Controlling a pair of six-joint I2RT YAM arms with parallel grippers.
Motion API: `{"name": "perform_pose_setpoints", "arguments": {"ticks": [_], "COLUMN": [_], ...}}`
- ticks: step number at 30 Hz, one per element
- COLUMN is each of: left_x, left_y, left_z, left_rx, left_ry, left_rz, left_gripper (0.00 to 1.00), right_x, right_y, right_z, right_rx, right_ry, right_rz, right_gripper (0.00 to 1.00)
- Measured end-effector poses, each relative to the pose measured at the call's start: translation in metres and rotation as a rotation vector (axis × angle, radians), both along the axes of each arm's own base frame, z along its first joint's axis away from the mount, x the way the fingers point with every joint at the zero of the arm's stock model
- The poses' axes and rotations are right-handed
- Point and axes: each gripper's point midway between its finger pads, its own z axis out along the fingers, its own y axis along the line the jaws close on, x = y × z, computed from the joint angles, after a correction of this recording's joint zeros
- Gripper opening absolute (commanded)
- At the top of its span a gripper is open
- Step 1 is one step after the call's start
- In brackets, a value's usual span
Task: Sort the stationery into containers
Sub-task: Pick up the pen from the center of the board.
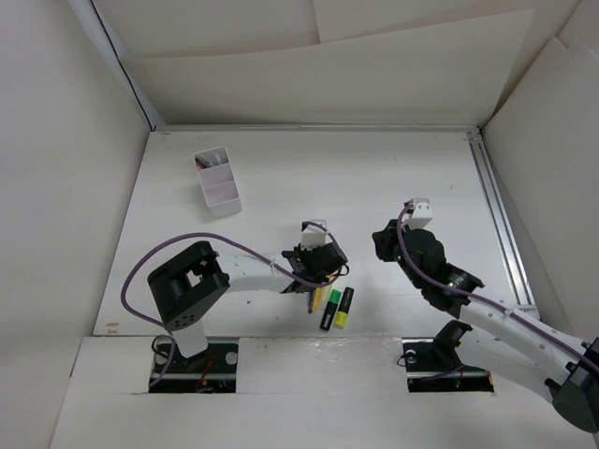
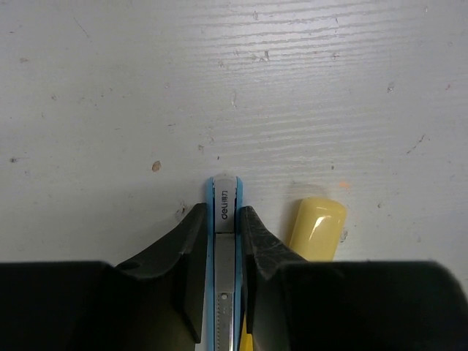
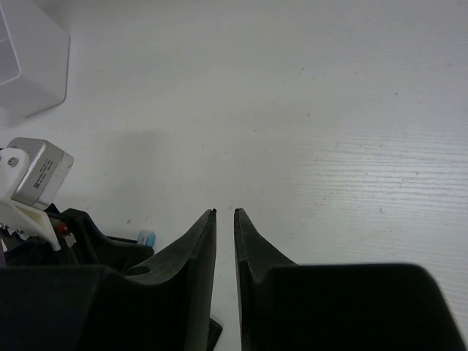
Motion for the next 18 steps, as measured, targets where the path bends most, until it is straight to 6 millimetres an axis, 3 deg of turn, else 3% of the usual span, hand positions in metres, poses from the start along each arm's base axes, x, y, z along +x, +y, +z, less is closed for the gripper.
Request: {"name": "perform_pose_setpoints", "arguments": {"ticks": [5,8,13,18], "left_x": [0.003,0.015,0.068,0.122], "left_y": [0.003,0.013,0.057,0.116], "left_z": [0.003,0.014,0.071,0.128], "left_rx": [-0.006,-0.042,-0.182,-0.260], "left_ry": [-0.004,-0.022,-0.144,-0.342], "left_rz": [0.014,0.058,0.231,0.458], "left_gripper": [0.00,0.00,0.00,0.00], "right_x": [0.000,-0.001,-0.001,-0.001], "right_y": [0.000,0.000,-0.001,-0.001], "right_z": [0.003,0.003,0.005,0.006], "right_rx": [0.007,0.008,0.013,0.015], "right_ry": [-0.008,-0.009,-0.014,-0.014], "right_rz": [0.000,0.000,0.000,0.001], "right_gripper": [0.22,0.22,0.22,0.22]}}
